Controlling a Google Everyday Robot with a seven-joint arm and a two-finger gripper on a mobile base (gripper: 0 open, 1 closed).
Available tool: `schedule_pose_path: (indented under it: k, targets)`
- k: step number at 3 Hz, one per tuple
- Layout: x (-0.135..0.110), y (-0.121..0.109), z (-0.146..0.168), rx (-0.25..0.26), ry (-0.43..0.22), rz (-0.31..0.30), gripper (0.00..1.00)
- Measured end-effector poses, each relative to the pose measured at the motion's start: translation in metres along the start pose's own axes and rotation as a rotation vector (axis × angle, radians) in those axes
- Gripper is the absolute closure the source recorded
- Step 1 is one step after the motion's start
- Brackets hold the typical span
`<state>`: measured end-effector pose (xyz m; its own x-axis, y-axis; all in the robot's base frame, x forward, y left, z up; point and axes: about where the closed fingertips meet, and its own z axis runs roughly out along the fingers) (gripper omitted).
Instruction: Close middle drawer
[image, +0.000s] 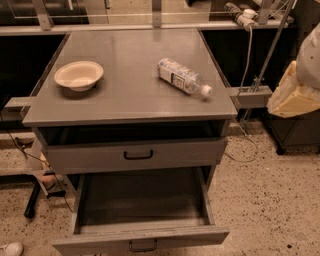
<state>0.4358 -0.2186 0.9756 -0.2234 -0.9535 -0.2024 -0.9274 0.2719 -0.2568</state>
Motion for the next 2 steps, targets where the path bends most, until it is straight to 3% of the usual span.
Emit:
schedule_pose_path:
  k: [1, 2]
  targets:
    - [0.012, 0.043, 0.008, -0.044, 0.022, 0.043, 1.0]
    - [0.028, 0.111, 0.041, -0.165, 0.059, 0.086, 1.0]
